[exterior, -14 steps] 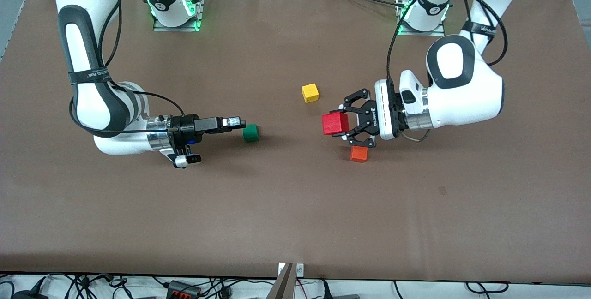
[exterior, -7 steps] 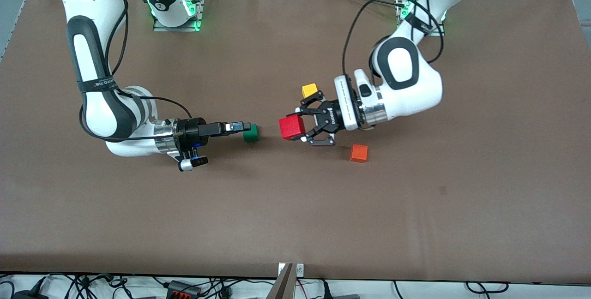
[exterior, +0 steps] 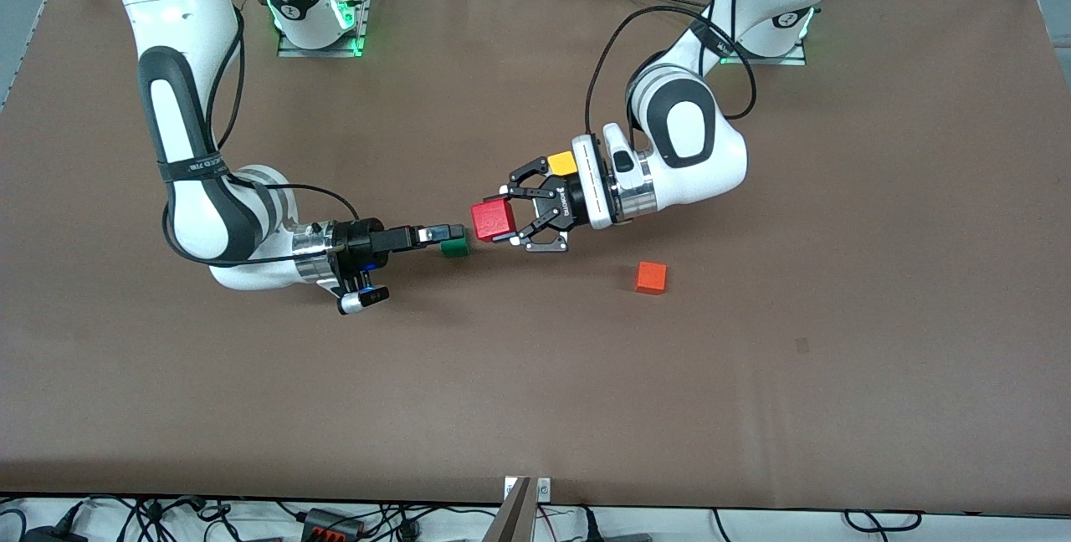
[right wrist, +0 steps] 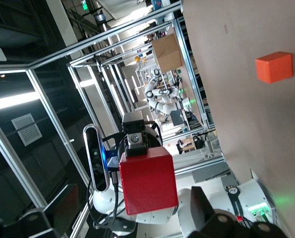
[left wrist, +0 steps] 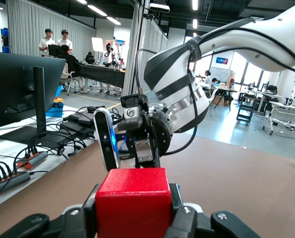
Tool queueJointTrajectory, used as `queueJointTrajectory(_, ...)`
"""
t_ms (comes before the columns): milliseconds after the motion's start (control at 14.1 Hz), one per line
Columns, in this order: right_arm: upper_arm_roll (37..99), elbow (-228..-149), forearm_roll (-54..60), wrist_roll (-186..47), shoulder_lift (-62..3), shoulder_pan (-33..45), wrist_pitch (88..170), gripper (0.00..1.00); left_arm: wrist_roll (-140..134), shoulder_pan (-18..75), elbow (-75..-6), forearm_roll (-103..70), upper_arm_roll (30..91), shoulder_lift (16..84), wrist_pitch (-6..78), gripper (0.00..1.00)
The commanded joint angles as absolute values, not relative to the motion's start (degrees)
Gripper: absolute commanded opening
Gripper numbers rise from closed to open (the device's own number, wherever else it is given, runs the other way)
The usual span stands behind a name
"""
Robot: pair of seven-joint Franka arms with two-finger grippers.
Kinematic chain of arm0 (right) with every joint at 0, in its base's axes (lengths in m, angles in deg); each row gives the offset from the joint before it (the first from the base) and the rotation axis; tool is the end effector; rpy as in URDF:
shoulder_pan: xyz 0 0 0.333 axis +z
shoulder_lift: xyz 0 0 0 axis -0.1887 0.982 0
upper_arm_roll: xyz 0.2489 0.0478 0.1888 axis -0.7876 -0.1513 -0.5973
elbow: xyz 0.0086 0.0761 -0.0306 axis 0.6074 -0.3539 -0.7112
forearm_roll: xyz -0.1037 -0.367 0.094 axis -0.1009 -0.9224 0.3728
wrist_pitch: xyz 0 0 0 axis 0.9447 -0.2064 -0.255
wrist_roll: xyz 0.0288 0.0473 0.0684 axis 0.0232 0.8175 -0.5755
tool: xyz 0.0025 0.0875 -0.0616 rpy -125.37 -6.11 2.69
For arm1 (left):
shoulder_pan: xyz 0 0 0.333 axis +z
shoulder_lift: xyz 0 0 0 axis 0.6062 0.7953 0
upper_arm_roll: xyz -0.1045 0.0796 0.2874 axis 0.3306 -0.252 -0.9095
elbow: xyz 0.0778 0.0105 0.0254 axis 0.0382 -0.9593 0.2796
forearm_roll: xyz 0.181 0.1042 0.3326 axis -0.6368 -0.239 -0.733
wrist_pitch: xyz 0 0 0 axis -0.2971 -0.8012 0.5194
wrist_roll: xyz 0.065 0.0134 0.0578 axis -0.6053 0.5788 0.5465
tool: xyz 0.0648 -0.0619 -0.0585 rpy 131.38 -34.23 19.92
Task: Pass red block to right arm, stack on blue
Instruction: 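Carry the red cube with the left gripper toward the right gripper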
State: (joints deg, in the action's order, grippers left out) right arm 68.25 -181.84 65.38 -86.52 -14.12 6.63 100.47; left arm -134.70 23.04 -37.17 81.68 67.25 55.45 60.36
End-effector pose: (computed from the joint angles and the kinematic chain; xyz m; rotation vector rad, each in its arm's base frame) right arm 0.6385 0.2583 0.2894 -1.4788 0.1212 0.3978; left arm 0.5684 -0.4085 0.3418 1.5694 -1.0473 1.1778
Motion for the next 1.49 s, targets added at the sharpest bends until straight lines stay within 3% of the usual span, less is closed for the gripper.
queueJointTrajectory(0, 68.2, -177.4, 66.4, -86.9, -10.4, 6.4, 96.9, 1.00, -139.7, 22.6, -35.1, 84.3, 66.9, 56.4, 61.8, 0.13)
queueJointTrajectory(1277, 68.1, -174.8, 70.0, -86.7, -8.6, 10.9, 100.9, 1.00, -139.8, 23.2, -35.2, 83.9, 66.8, 56.3, 61.8, 0.14)
queueJointTrajectory(1419, 68.1, -174.8, 70.0, -86.7, -8.5, 10.9, 100.9, 0.93, -139.7, 23.2, -35.2, 83.9, 66.8, 56.3, 61.8, 0.14)
